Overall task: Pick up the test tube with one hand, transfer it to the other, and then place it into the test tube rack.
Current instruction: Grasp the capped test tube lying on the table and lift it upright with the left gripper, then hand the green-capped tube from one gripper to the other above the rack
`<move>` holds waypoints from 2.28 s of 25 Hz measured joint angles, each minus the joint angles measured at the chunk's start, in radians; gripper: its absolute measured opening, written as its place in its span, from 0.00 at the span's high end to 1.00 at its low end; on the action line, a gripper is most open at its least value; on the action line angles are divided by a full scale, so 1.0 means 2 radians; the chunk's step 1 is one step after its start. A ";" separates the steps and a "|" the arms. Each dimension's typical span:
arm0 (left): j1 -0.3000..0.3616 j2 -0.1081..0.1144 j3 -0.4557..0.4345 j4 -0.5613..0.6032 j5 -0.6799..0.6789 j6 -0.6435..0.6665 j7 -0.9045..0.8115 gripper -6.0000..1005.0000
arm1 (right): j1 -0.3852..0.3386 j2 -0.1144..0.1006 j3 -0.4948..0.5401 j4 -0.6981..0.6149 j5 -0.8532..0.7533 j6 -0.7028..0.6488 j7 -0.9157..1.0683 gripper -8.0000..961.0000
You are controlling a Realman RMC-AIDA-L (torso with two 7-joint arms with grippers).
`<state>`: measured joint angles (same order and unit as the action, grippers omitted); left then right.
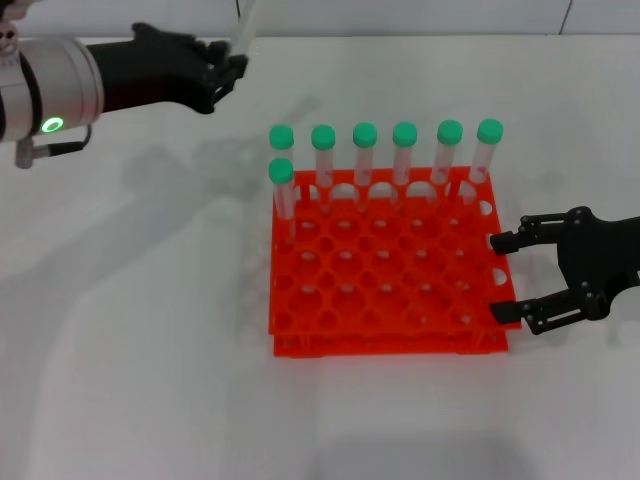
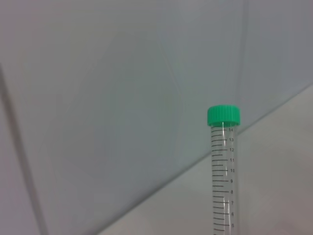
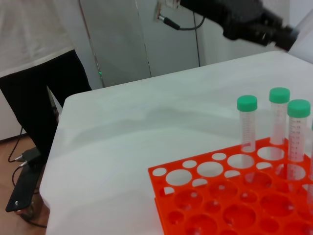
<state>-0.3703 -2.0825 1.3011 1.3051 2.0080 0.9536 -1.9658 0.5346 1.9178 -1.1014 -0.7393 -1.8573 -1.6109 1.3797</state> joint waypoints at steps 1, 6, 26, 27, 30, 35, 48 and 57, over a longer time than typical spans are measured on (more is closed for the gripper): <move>0.000 0.000 0.000 -0.004 -0.025 0.002 0.020 0.80 | 0.000 0.000 0.000 0.000 0.000 0.000 0.000 0.11; -0.011 0.003 -0.006 -0.039 -0.107 0.049 0.094 0.80 | 0.000 0.003 0.000 0.000 0.001 -0.001 0.000 0.11; -0.121 0.043 -0.107 -0.258 -0.109 0.302 0.235 0.79 | -0.001 0.013 0.028 -0.024 0.003 -0.008 0.022 0.11; -0.121 0.042 -0.107 -0.258 -0.105 0.302 0.237 0.79 | 0.000 0.013 0.038 -0.024 0.003 -0.011 0.027 0.11; -0.121 0.038 -0.106 -0.258 -0.095 0.302 0.240 0.79 | 0.004 0.014 0.079 -0.025 0.008 -0.021 0.059 0.11; -0.125 0.034 -0.104 -0.259 -0.086 0.302 0.241 0.79 | 0.003 0.016 0.103 -0.025 0.042 -0.032 0.087 0.11; -0.133 0.028 -0.105 -0.256 -0.083 0.295 0.242 0.78 | -0.013 0.048 0.097 0.057 0.154 -0.036 -0.002 0.11; -0.142 0.020 -0.102 -0.259 -0.067 0.273 0.242 0.78 | 0.013 0.052 0.098 0.152 0.209 -0.025 -0.077 0.11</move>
<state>-0.6552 -2.0419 1.0966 0.7876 1.8747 1.5000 -1.4824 0.5614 2.0212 -0.9061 -0.4360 -1.4398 -1.6611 1.2252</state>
